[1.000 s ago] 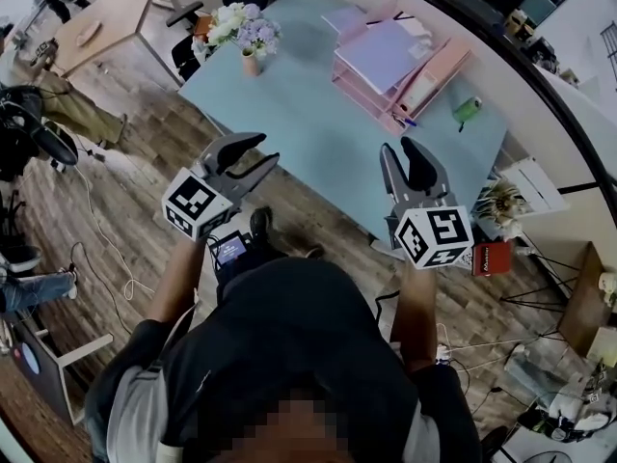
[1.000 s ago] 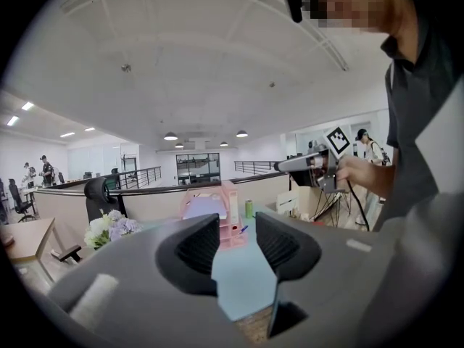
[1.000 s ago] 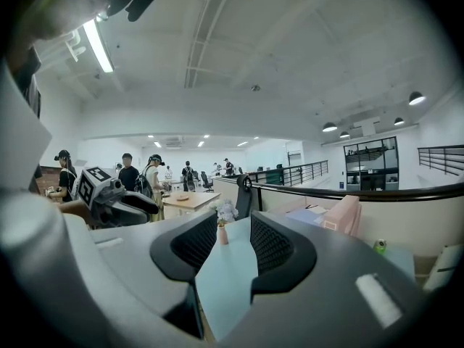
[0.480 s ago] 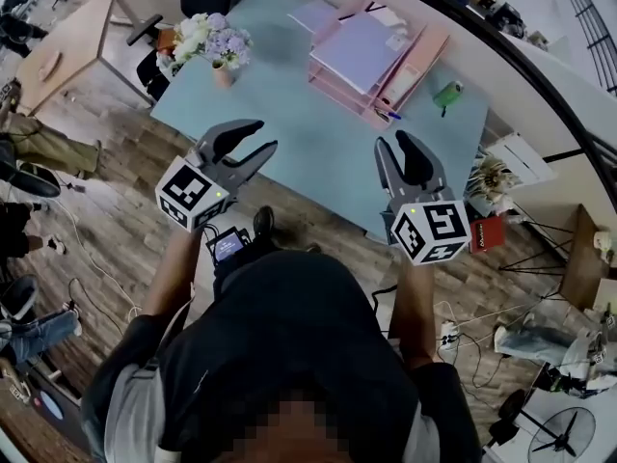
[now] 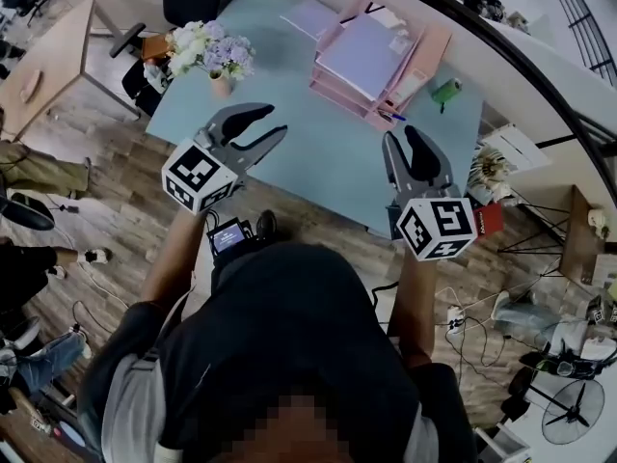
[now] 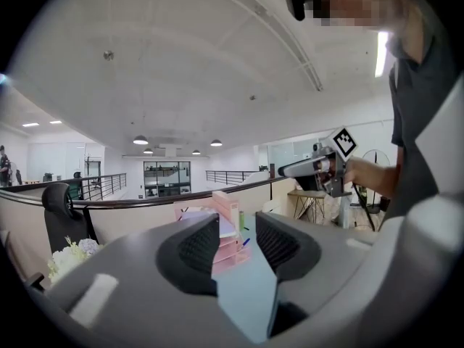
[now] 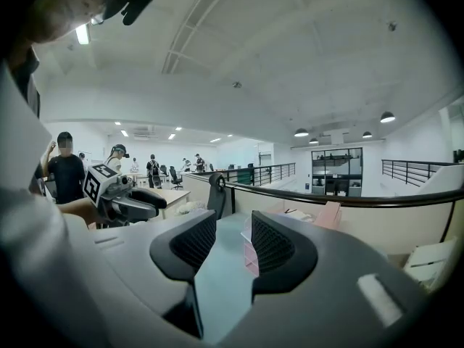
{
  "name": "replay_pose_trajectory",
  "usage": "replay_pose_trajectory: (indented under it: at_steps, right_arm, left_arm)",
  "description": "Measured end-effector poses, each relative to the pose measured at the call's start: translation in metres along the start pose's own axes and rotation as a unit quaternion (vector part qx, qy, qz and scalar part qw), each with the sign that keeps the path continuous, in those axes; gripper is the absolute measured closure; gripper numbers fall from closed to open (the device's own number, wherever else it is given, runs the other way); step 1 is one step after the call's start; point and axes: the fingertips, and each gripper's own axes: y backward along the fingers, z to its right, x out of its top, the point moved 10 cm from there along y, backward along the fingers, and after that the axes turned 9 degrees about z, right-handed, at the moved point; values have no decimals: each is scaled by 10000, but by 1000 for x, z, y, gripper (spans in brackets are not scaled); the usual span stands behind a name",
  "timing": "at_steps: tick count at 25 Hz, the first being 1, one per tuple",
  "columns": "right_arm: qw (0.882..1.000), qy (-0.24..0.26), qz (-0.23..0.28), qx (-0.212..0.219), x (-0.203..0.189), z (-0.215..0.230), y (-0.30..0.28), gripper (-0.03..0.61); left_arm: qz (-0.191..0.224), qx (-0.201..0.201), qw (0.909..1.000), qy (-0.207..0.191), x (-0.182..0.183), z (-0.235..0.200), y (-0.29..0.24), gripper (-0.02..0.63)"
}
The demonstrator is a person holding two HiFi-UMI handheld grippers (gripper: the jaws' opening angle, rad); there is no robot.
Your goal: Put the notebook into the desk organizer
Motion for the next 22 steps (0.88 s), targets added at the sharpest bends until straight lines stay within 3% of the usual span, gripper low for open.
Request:
replay_pose_trajectory:
  at_steps: [22]
  right_arm:
    - [9974,24,-237,-677,-7,-45,-70,436]
  left_arm:
    - [198,-589,9979,198,-26,-100,1,400]
